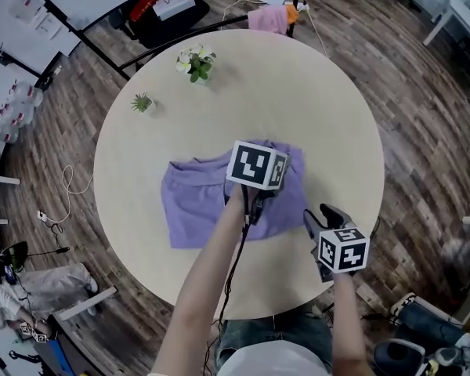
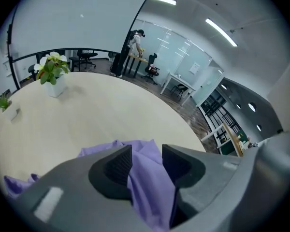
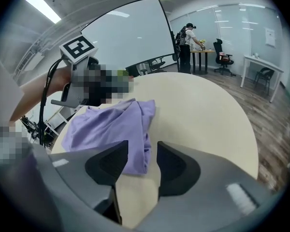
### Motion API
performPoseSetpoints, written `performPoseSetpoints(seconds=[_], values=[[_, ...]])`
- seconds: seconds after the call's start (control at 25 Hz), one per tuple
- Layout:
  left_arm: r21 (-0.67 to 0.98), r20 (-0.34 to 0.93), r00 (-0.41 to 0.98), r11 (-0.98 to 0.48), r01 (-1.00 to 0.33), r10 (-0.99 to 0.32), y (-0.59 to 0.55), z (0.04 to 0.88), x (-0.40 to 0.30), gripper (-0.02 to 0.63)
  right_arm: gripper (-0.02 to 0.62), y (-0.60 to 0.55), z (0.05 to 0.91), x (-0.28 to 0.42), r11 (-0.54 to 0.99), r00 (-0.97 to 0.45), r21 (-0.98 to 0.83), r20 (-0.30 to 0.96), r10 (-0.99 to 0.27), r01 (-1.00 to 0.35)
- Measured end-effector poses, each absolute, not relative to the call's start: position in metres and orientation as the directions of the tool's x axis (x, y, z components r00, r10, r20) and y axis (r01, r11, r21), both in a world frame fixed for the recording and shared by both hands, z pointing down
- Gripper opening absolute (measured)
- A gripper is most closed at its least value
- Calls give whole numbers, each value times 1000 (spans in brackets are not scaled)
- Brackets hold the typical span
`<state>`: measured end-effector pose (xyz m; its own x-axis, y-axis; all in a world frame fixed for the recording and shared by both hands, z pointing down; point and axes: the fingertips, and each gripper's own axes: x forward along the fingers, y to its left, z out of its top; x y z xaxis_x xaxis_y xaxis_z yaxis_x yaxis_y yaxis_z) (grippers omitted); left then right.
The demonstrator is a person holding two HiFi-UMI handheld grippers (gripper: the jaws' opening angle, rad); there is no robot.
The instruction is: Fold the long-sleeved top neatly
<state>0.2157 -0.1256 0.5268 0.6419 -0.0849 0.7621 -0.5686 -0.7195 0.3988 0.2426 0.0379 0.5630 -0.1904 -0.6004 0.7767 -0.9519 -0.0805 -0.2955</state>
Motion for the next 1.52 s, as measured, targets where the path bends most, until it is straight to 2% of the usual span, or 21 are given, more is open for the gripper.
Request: performPoseSetpoints(seconds=[0.36, 0.56, 0.72, 0.84, 1.08, 1.16, 1.24, 1.36, 1.52], values=[[427, 807, 590, -659, -619, -31, -141, 562, 237, 279, 245, 35, 582, 231, -64, -237, -325, 798, -554, -944], [401, 840, 542, -685, -609, 10, -134, 584, 245, 287, 253, 32, 590, 227, -62, -252, -335, 807, -534, -940], [321, 877, 481, -732, -601, -10, -134, 598, 247, 284, 253, 31, 597, 225, -59, -265, -342, 816, -514, -938], [238, 904, 426, -770, -592, -48, -137, 605, 245, 242, 245, 30, 602, 223, -57, -272, -343, 825, -495, -938], [141, 926, 368, -828, -544, -85, -139, 609, 242, 168, 186, 31, 607, 224, -52, -260, -324, 834, -486, -945], [145, 925, 373, -833, -534, -78, -138, 608, 243, 131, 111, 31, 606, 219, -45, -282, -348, 824, -491, -936], [164, 919, 388, -833, -528, -65, -137, 606, 244, 90, 70, 30, 604, 216, -44, -288, -356, 818, -499, -934], [192, 909, 413, -826, -530, -54, -135, 604, 243, 58, 58, 30, 600, 216, -40, -281, -348, 814, -508, -937], [207, 894, 444, -819, -536, -64, -134, 595, 244, 48, 58, 31, 587, 220, -29, -273, -339, 803, -529, -940]])
